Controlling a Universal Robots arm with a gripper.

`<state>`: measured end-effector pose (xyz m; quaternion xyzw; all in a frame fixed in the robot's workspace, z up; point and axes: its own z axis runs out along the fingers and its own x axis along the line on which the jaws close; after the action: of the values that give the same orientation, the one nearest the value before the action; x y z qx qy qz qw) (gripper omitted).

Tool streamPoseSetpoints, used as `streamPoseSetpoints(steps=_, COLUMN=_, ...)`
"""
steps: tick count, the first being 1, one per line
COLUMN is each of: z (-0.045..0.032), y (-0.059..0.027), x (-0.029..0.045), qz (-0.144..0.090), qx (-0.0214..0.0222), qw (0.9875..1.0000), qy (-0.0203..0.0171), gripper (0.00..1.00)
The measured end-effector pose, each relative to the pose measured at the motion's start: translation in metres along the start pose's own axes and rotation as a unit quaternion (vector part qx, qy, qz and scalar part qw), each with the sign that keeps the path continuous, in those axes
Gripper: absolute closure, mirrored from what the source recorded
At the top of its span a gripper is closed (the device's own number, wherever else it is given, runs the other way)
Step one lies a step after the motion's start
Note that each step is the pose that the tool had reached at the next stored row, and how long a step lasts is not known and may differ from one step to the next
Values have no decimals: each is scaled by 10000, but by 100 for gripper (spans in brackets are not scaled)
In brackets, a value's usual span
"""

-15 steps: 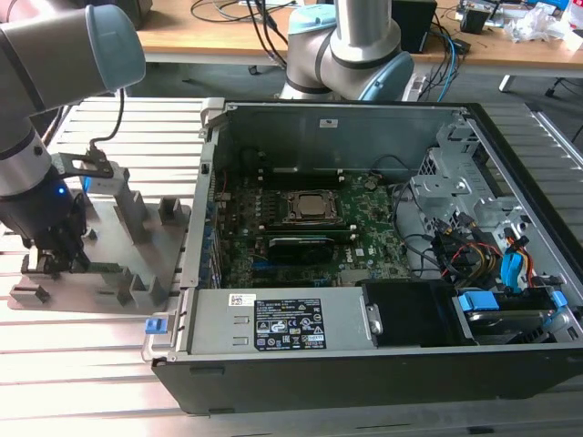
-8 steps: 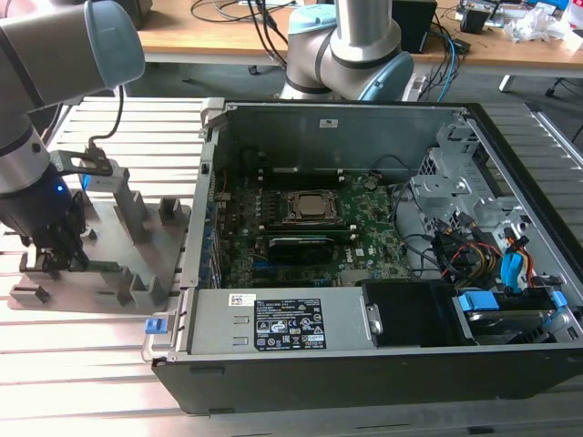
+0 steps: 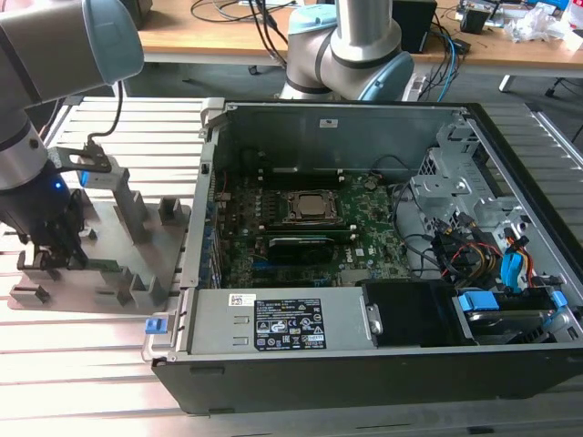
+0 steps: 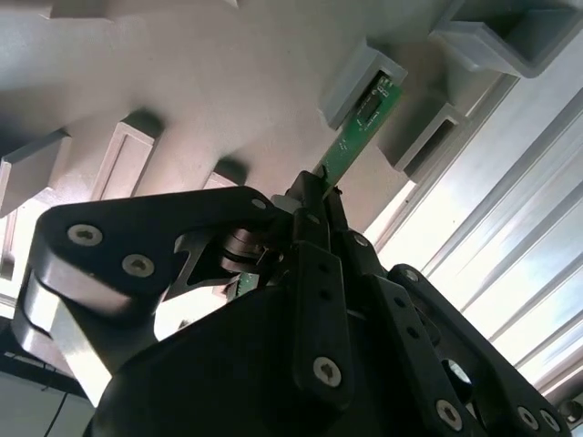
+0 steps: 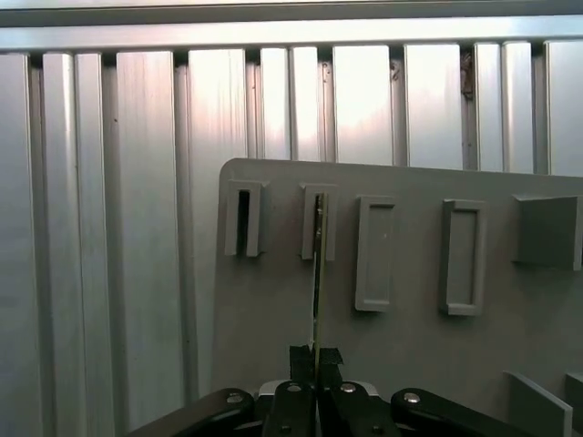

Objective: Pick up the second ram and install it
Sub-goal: 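Pick up the second ram and move it above second insertion slot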

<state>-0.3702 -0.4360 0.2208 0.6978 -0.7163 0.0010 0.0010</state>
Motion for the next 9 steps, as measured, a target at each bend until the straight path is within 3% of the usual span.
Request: streamPoseSetpoints(steps=9, z=-142, y=0, x=0, qz=0, qx=0, qw=10000, qy=0, gripper=86)
